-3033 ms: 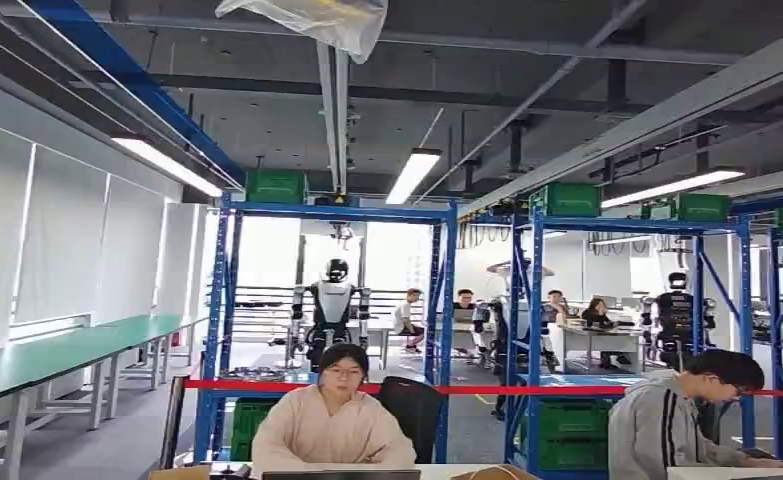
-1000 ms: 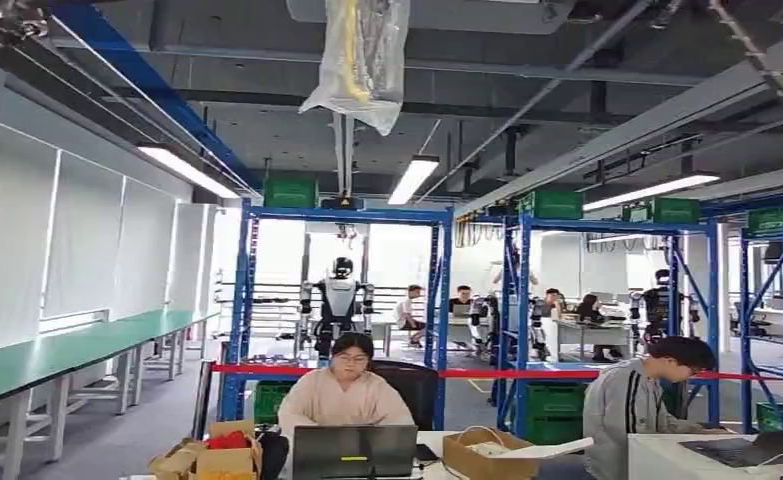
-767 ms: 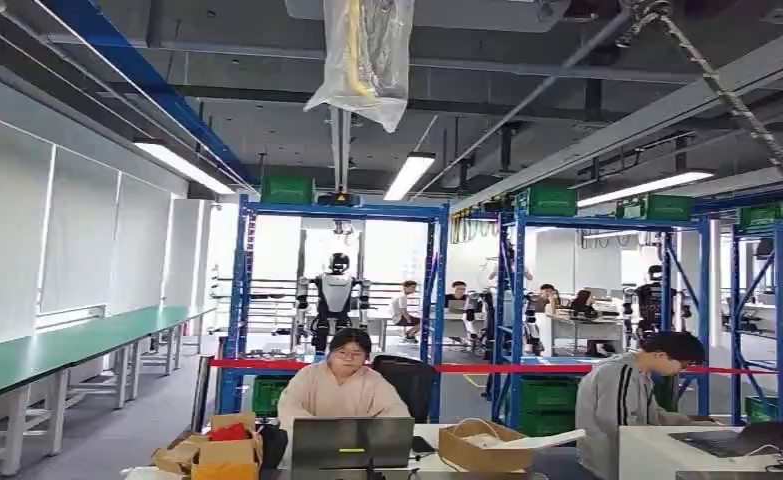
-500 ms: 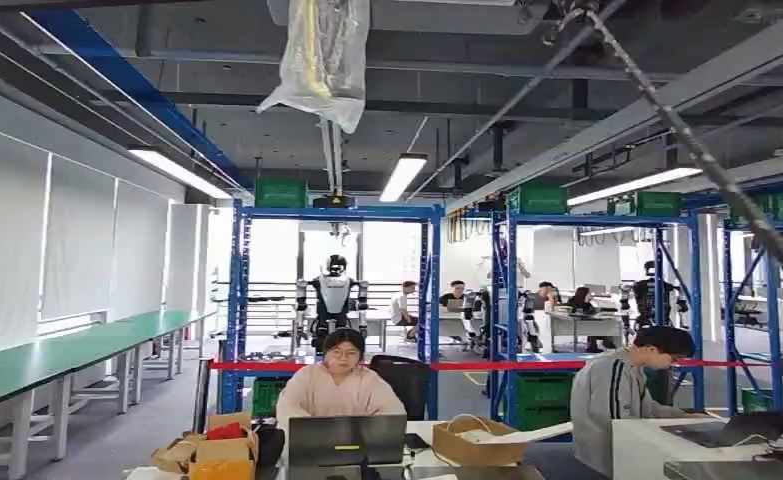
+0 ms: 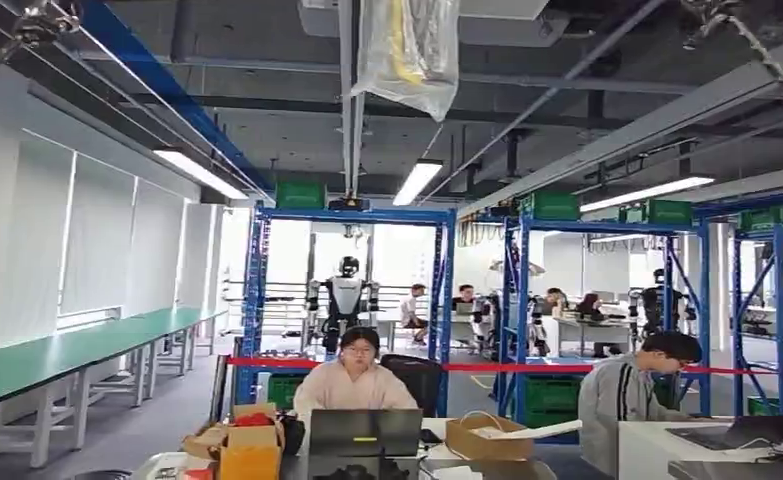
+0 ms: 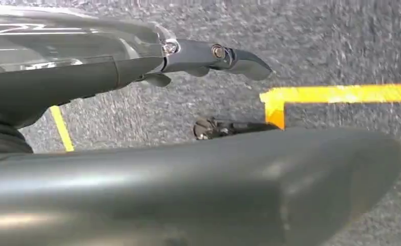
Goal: Take the parts from the cabinet and place them on the table.
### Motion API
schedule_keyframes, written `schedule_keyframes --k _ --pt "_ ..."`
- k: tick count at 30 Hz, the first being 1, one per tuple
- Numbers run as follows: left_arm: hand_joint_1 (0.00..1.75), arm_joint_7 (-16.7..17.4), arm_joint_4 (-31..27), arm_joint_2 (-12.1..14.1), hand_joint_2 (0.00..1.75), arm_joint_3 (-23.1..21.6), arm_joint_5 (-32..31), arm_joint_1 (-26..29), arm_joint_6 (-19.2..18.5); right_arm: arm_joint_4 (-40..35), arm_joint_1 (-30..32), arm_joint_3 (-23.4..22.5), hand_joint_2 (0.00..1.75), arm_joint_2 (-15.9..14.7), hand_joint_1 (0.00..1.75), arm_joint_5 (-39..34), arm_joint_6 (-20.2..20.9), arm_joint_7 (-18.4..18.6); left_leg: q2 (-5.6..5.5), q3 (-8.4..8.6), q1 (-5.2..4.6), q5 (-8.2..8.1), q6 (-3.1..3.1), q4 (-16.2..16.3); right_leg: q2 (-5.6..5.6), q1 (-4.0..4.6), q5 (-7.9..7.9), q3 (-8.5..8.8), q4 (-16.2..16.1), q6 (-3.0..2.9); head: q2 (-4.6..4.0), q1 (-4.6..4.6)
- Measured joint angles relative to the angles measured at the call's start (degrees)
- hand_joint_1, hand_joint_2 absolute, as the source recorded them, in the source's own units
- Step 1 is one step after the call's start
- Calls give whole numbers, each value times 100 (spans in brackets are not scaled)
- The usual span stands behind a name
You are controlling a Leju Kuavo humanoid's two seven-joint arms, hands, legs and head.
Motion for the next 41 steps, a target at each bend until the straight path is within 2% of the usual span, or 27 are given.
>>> schedule_keyframes --k 2,3,5,7,8,9,11,12,14,15,17,18,20,21,23,24,26,27,29,30,31,32,33,34,39,40,41 --pt "0 -2 2 0 0 0 9 -3 4 0 0 -13 0 0 0 4 -9 54 2 -135 -31 102 26 4 0 -41 -603 -196 804 43 0 0" --pt "0 -2 2 0 0 0 9 -2 4 0 1 -17 0 0 0 4 -18 67 9 -211 -43 160 27 10 -1 -48 -738 -261 1175 55 0 0" --pt "0 -4 2 0 0 0 9 -5 7 0 -1 -33 0 2 0 4 -26 111 13 -346 -54 252 17 11 -1 -52 -492 -104 1275 60 0 0" --pt "0 -11 2 0 0 0 20 -9 11 0 -1 -70 0 4 0 2 -31 135 12 -460 -64 356 -3 11 0 -48 0 430 571 23 0 0" --pt "0 -11 0 -2 0 0 24 -9 17 0 -5 -83 0 4 0 2 -31 144 9 -490 -64 401 -16 10 0 -37 60 809 24 -27 0 0" --pt "0 -7 2 -9 0 2 37 -8 22 -2 -17 -98 0 0 0 2 -35 161 9 -508 -73 432 -43 13 0 -5 -54 1153 -499 -85 0 0" --pt "0 26 2 -9 0 2 63 -20 24 -2 -25 -116 0 2 0 2 -35 168 16 -545 -60 526 -117 6 1 30 -132 1258 -805 -124 0 0" --pt "0 53 2 -9 0 2 79 -22 28 -2 -30 -120 175 2 0 2 -37 172 25 -568 -39 568 -154 2 3 46 -127 1229 -806 -136 0 0" --pt "0 107 2 -11 0 7 105 -24 50 2 -29 -136 175 4 0 4 -37 194 12 -602 -13 556 -209 27 -32 3 6 1195 -886 -243 0 0" --pt "0 149 2 -11 0 9 122 -18 66 0 -28 -144 175 4 0 9 -37 203 -6 -665 -26 306 -228 181 -38 17 56 1145 -885 -290 0 0" --pt "0 181 2 -18 0 11 127 -11 72 2 -9 -157 175 2 0 13 -44 212 -10 -902 -19 -284 -250 944 -51 34 123 1048 -873 -329 0 0" --pt "0 186 2 -18 175 11 131 -12 72 2 6 -160 175 2 0 24 -44 216 -10 -1032 -21 -492 -266 1411 -61 51 159 998 -866 -335 0 0" --pt "0 212 2 -17 175 15 146 -10 74 2 7 -162 175 2 0 46 -46 223 -10 -992 -22 -449 -275 1663 -57 64 204 905 -826 -334 0 0" --pt "0 212 2 -17 175 15 149 -12 74 2 5 -162 175 2 0 50 -57 225 -10 -789 -24 -287 -271 1396 -54 64 210 855 -783 -330 0 0" --pt "0 208 2 -17 175 15 164 -30 74 2 2 -162 175 2 0 63 -74 238 -10 -167 -23 90 -238 397 -48 63 201 783 -679 -315 0 2" --pt "0 201 2 -18 0 15 175 -43 74 2 3 -162 175 2 0 68 -85 242 -14 45 -31 73 -200 28 -52 73 184 727 -623 -289 0 0" --pt "0 190 2 -26 0 17 197 -47 68 2 2 -164 175 -9 0 79 -96 262 -14 28 -49 65 -176 -36 -51 91 190 674 -551 -237 0 0" --pt "0 190 2 -28 175 17 203 -53 68 2 -2 -162 175 -15 0 90 -101 273 -14 11 -60 64 -147 -36 -51 83 210 654 -550 -204 0 0" --pt "0 188 2 -67 175 17 205 -52 66 2 2 -164 175 -54 0 122 -133 312 -4 -7 -10 131 -46 -87 -46 79 195 630 -530 -148 0 2" --pt "0 186 2 -70 175 17 208 -65 70 2 0 -162 175 -57 0 155 -138 350 -4 -24 -17 146 -24 -82 -20 64 58 586 -403 -92 0 -2" --pt "0 186 2 -72 175 20 212 -68 66 2 3 -162 175 -63 0 201 -157 410 -29 -49 -60 105 -67 -48 -15 57 76 573 -436 -187 0 0" --pt "0 188 2 -92 175 20 212 -60 59 2 0 -162 175 -90 0 223 -166 448 -26 -66 -78 101 -58 -10 -3 48 273 558 -506 -253 0 4" --pt "0 188 2 -101 175 20 212 -63 59 2 1 -162 0 -96 0 240 -170 479 -26 -79 -81 107 -57 -9 10 46 203 570 -522 -244 0 7" --pt "0 188 2 -105 175 20 212 -65 59 2 2 -162 0 -96 0 245 -170 481 -24 -91 -78 107 -55 1 3 37 260 555 -512 -192 0 9" --pt "0 194 2 -118 175 20 264 -62 42 2 21 -162 0 -94 0 240 -144 411 -23 -99 -90 121 -40 10 12 29 285 546 -517 -143 0 7" --pt "0 195 2 -118 175 20 264 -61 48 2 20 -164 175 -94 0 243 -142 382 -23 -101 -90 121 -40 10 12 29 286 543 -518 -140 0 9" --pt "0 197 2 -120 175 20 264 -60 61 2 20 -166 175 -94 0 245 -135 347 -23 -103 -89 122 -40 9 12 30 287 541 -518 -138 0 7"
